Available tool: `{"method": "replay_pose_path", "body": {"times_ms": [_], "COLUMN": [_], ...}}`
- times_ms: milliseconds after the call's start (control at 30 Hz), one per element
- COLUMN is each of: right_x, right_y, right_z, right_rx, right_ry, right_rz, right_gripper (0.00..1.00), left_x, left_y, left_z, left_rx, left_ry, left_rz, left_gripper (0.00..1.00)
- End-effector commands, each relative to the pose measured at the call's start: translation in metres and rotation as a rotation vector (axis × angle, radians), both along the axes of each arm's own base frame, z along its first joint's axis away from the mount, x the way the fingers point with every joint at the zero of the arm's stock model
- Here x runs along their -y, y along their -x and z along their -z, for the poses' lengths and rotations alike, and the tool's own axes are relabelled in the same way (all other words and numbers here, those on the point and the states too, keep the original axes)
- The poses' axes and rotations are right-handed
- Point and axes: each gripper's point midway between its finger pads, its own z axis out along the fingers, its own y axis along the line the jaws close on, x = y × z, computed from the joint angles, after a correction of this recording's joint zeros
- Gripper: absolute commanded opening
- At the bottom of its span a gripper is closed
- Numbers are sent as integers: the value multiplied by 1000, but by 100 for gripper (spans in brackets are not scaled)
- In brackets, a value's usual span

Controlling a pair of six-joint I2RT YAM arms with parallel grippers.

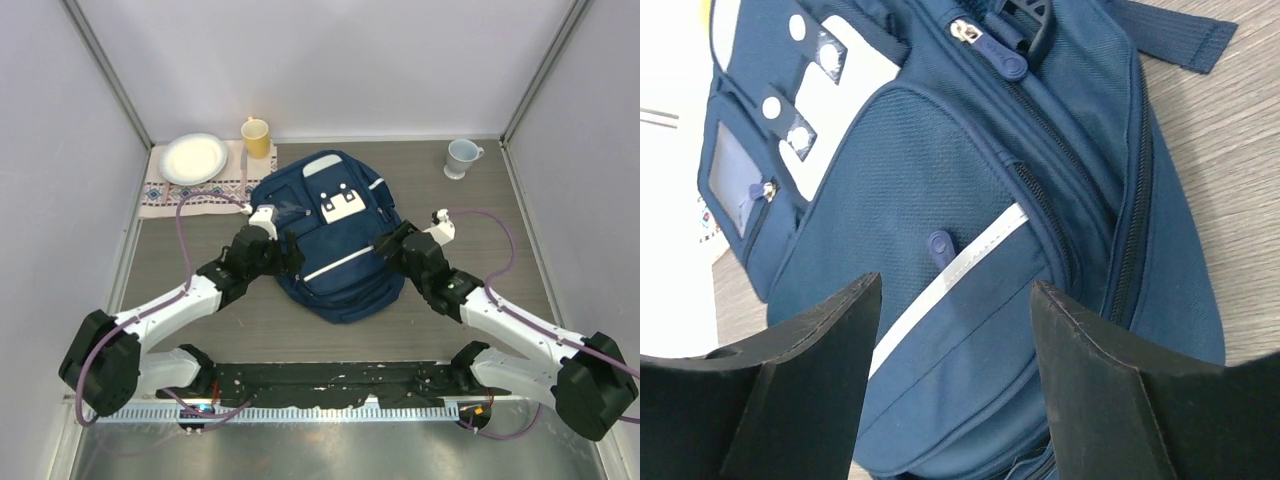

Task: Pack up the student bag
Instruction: Zip the student bag at the center of the board.

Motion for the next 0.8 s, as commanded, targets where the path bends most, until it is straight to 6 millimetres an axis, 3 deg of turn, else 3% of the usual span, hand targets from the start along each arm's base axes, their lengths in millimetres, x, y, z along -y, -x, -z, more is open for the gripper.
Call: {"method": "replay_pose_path", "body": {"times_ms": [0,167,400,633,767], "right_x": [-2,11,22,-3,-13], "right_y": [-12,-14,-21,-30,-33], "right_z": [-4,6,31,45,45], "right_rx": [-9,-33,-115,-121,-113], "right_ry": [7,30,53,-36,-60], "right_rz": [-22,20,24,-85,-134], "right_gripper": [66,66,66,61,49], "left_x": [26,35,37,40,42], "left_y": [-6,-9,-15,-16,-15], "left_z": [-4,8,5,3,4], "left_rx": [5,-26,-22,-20,-24], "left_ry": [100,115,115,120,126], "left_rz": [71,86,77,85,96], "left_gripper": [80,75,60,50,45]}}
